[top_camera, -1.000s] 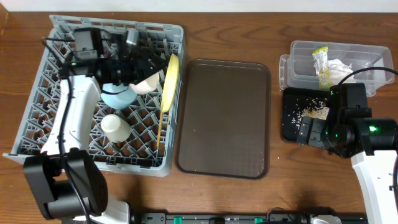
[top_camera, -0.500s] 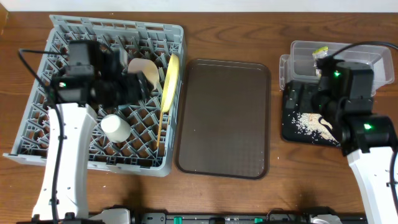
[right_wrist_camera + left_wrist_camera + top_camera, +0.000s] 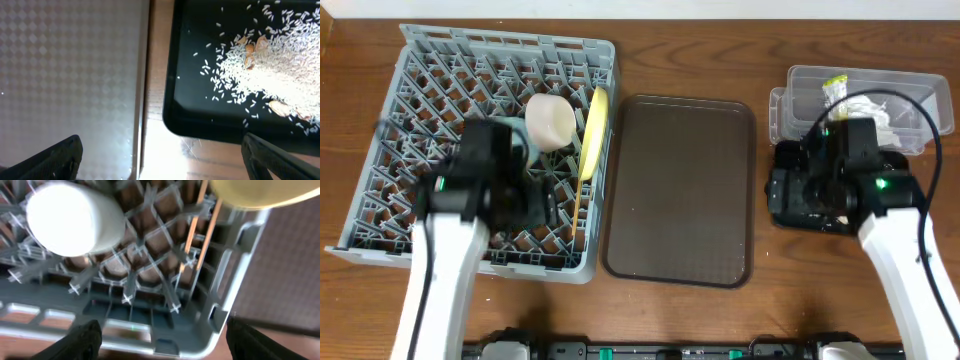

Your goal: Sort waste into correct bins and load items into the dishwasher

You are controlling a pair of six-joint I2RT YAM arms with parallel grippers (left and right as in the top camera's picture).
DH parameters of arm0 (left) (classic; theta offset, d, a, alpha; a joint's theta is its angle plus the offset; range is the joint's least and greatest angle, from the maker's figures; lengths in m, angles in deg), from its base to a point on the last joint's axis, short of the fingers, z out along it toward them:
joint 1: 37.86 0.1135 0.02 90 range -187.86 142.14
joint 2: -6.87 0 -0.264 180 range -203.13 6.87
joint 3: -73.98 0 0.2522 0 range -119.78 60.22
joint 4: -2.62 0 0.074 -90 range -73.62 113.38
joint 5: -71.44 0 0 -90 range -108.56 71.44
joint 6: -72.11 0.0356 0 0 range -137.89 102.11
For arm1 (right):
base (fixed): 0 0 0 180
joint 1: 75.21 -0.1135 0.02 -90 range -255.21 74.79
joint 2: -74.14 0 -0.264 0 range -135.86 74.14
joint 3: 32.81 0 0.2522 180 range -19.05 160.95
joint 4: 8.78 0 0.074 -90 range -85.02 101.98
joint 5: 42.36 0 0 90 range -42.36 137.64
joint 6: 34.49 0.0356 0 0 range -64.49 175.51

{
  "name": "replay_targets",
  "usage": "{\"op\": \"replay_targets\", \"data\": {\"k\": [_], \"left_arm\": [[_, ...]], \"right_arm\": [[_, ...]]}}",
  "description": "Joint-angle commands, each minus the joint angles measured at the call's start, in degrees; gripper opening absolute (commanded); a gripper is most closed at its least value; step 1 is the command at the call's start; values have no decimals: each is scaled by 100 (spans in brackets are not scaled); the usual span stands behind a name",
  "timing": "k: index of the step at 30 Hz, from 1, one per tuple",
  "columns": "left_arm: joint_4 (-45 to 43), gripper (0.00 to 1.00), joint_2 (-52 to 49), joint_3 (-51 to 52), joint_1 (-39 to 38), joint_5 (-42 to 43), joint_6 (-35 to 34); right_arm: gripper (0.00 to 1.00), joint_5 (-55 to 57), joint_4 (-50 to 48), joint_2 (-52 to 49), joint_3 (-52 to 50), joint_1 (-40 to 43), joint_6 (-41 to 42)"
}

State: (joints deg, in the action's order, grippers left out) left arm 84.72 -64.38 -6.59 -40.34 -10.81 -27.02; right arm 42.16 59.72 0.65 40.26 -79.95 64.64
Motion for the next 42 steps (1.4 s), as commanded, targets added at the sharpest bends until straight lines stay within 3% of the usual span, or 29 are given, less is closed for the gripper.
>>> {"op": "replay_targets", "data": {"k": [1,6,7,13,35,42], "left_arm": [[-525,80,1340,682,-24,-116,74],[-1252,85,3053,1600,-24,-114,236],[-1279,91,3281,1705,-24,-116,238],[-1270,92,4299,1884,-22,-116,240],[-1187,94,4374,1884,-22,-116,240],[-1187,95,4374,1884,-22,-116,240]], "right_arm": [[99,120,-334,951,-688,-22,157],[99,420,-553,2391,-1327,-17,155],[99,522,-525,2671,-1401,-17,155],[99,695,-22,3797,-1486,-17,153],[99,691,608,4286,-1493,-22,153],[99,717,-955,5539,-2358,-24,0]]}}
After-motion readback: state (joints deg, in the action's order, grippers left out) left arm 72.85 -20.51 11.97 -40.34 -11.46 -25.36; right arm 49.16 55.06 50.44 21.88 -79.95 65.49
